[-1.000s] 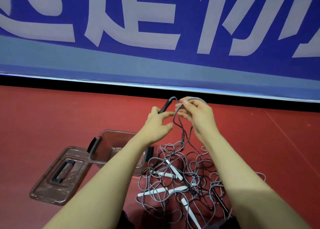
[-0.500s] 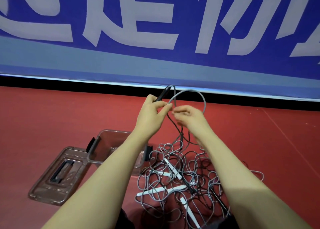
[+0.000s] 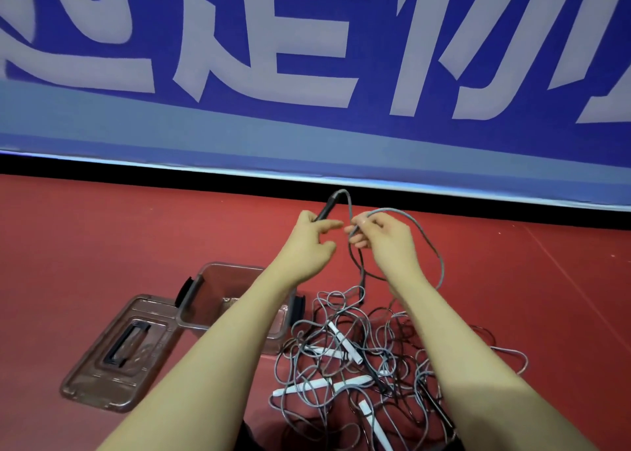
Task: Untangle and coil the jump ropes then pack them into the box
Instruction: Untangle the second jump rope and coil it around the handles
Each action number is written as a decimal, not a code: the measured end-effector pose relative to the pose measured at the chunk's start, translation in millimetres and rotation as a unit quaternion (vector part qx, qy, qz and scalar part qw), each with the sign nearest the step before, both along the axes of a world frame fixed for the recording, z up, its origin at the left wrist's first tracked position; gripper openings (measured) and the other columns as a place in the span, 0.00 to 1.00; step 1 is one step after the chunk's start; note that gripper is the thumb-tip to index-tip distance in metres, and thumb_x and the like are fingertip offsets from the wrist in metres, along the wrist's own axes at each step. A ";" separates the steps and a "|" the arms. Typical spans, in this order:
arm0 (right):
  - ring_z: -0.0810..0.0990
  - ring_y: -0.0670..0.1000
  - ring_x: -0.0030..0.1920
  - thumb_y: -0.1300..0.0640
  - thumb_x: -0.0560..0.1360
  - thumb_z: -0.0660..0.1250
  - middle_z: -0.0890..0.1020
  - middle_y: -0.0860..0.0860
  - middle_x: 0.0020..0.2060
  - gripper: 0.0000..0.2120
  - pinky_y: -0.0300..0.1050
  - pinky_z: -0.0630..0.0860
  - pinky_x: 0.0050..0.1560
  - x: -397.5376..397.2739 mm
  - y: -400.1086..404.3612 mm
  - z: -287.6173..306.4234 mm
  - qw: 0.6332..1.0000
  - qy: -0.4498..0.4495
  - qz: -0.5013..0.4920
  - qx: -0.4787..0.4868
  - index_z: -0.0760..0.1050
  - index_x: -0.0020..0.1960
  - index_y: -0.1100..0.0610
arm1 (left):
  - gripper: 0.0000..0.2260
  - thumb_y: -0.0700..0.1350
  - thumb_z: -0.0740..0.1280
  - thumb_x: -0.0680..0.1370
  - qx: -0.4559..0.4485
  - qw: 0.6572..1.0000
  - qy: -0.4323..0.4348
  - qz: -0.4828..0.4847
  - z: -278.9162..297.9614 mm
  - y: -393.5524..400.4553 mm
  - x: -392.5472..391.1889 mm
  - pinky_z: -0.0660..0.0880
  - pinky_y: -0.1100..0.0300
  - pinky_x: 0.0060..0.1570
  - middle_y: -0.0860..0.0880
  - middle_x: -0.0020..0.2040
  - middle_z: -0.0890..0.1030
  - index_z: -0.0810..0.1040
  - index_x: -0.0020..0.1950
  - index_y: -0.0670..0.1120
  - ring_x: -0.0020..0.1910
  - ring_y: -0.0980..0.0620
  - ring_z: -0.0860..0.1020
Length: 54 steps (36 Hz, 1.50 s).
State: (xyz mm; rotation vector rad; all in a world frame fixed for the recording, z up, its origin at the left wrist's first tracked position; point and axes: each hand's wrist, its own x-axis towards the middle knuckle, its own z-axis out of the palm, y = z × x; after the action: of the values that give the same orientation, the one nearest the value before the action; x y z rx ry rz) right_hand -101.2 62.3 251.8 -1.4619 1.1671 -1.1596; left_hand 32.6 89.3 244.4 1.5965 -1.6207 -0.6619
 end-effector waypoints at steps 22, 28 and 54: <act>0.72 0.46 0.42 0.61 0.75 0.67 0.77 0.52 0.47 0.08 0.37 0.62 0.43 -10.4 0.8 -23.9 0.938 0.322 0.123 -0.027 0.78 0.53 0.59 | 0.12 0.53 0.65 0.78 -0.106 0.989 -0.032 0.094 7.1 -0.4 -3.1 0.68 0.57 0.40 0.55 0.39 0.64 0.83 0.47 0.47 0.36 0.55 0.67; 0.71 0.51 0.37 0.58 0.76 0.66 0.77 0.55 0.34 0.07 0.45 0.62 0.39 -11.6 1.8 -28.5 0.949 0.305 0.055 -0.056 0.79 0.42 0.58 | 0.12 0.50 0.62 0.80 -0.059 0.995 0.064 0.057 2.8 0.9 -7.0 0.66 0.63 0.47 0.54 0.43 0.63 0.80 0.57 0.46 0.40 0.60 0.68; 0.78 0.49 0.41 0.48 0.80 0.57 0.81 0.55 0.51 0.15 0.41 0.76 0.38 -10.2 -2.1 -2.0 0.987 -0.101 0.057 0.110 0.76 0.55 0.57 | 0.11 0.52 0.65 0.78 -0.074 0.989 0.033 0.125 0.6 -1.0 6.0 0.66 0.60 0.41 0.51 0.42 0.67 0.83 0.45 0.47 0.38 0.56 0.69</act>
State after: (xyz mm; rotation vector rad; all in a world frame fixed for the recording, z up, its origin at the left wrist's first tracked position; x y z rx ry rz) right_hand -111.5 60.2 249.8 -1.1969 1.0234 -1.0388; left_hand 38.7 88.2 245.0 1.6152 -1.3602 -0.4476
